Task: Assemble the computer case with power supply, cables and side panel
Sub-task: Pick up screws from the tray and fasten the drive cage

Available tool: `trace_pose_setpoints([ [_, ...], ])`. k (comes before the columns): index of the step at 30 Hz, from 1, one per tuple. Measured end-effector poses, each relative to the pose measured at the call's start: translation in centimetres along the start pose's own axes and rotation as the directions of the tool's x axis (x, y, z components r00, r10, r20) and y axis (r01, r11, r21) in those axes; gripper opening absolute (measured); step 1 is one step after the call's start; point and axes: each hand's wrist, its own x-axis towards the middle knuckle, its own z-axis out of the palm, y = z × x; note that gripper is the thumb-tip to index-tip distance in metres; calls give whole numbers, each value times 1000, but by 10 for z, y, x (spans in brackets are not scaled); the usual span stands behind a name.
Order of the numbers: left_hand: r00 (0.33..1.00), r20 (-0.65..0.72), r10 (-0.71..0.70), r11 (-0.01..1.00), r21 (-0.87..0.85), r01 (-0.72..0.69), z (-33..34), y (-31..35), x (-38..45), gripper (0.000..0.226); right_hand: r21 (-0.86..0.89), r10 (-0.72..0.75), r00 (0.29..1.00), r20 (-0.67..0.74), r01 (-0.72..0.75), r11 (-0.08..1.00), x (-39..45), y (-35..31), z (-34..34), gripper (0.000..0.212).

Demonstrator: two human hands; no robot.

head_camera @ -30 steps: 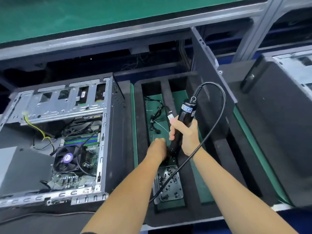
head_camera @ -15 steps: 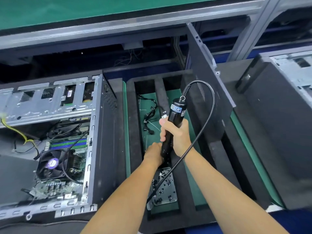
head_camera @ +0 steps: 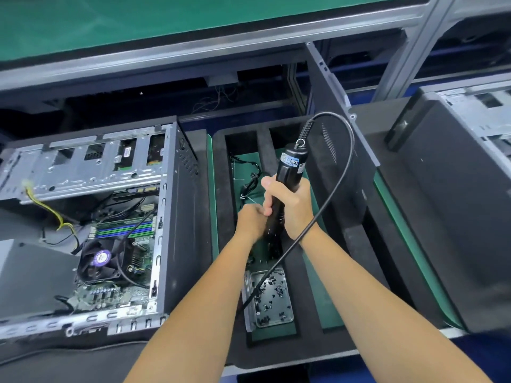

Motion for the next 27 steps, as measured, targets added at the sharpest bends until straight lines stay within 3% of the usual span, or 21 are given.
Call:
trace_pose_setpoints([
  [4,990,-101,103,963,-238,-124,-22,24,-14,48,31,-107,994,-8,107,994,6,-36,15,39],
  [7,970,-139,200,921,-312,-234,-44,45,-25,35,89,-174,985,-12,174,981,11,-66,30,32],
  [10,941,-164,295,909,-256,-330,-68,66,-36,27,177,-226,974,-17,226,958,16,-94,46,24],
  [13,906,-197,375,901,-152,-407,-99,84,-46,30,246,-270,963,-5,263,933,20,-117,66,30],
  [16,908,-175,381,903,-138,-406,-133,88,-55,31,327,-273,962,2,258,909,23,-132,89,32],
  [20,932,-62,358,856,-375,-355,-179,75,-66,28,406,-270,963,-12,252,879,25,-141,128,29],
  [27,888,14,461,709,-607,-359,-256,33,-58,21,425,-292,954,-72,294,856,28,-137,209,31],
])
